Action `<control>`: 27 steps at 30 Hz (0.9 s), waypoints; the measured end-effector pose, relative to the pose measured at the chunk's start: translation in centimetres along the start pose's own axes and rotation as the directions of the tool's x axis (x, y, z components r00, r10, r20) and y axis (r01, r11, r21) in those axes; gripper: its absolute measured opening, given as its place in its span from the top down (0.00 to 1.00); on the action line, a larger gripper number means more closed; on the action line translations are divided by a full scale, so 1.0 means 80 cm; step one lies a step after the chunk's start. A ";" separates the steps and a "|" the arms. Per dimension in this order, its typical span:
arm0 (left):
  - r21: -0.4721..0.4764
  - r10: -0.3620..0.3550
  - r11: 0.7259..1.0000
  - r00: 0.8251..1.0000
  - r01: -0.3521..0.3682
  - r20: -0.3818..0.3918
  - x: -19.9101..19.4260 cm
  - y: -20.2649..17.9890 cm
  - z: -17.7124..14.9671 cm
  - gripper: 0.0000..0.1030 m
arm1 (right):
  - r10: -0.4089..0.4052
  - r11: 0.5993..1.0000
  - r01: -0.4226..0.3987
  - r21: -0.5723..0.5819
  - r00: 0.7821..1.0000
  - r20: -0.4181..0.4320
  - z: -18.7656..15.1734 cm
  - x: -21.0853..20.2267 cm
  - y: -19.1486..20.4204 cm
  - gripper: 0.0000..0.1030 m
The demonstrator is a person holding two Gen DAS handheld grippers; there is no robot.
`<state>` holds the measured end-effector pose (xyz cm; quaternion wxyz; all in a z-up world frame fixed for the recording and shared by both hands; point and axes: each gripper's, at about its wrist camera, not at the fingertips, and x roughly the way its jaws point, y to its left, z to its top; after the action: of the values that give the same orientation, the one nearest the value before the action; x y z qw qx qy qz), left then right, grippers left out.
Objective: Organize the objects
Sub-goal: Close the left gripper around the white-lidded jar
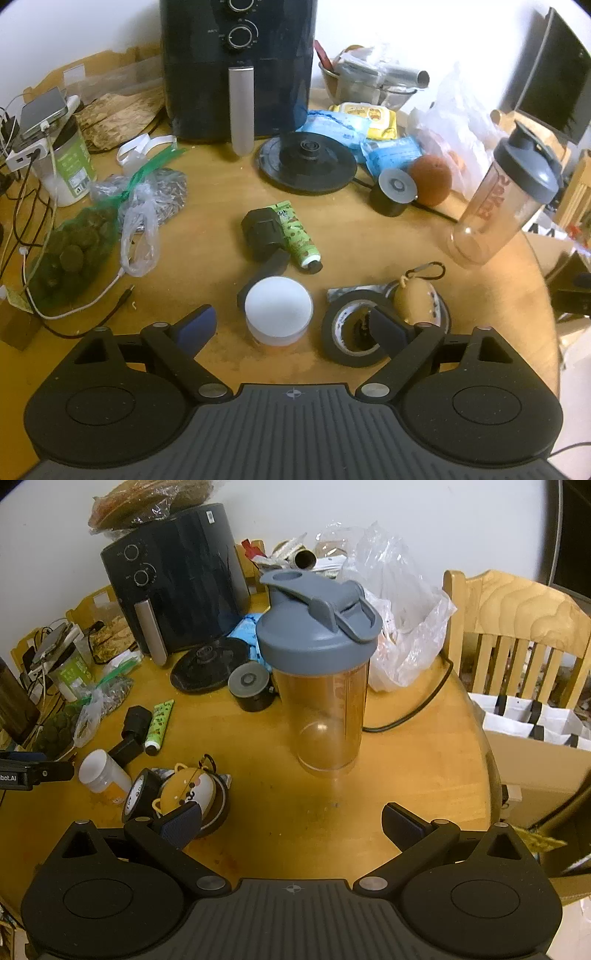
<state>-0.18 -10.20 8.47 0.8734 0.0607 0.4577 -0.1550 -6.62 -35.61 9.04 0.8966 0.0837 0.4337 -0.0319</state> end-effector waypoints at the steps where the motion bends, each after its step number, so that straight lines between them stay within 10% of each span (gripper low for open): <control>1: -0.001 0.001 1.000 1.000 -0.001 -0.001 0.002 0.002 -0.001 0.13 | 0.000 1.000 0.000 0.001 1.000 -0.004 -0.001 0.001 0.001 0.00; 27: 0.065 0.013 0.998 0.999 -0.010 -0.046 0.064 0.009 0.000 0.48 | -0.004 0.999 0.008 0.054 0.998 -0.067 -0.009 0.009 0.018 0.00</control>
<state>2.74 -10.60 4.26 0.8610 0.0951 0.4723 -0.1633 -6.52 -34.07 8.23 0.8788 0.1075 0.4629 -0.0434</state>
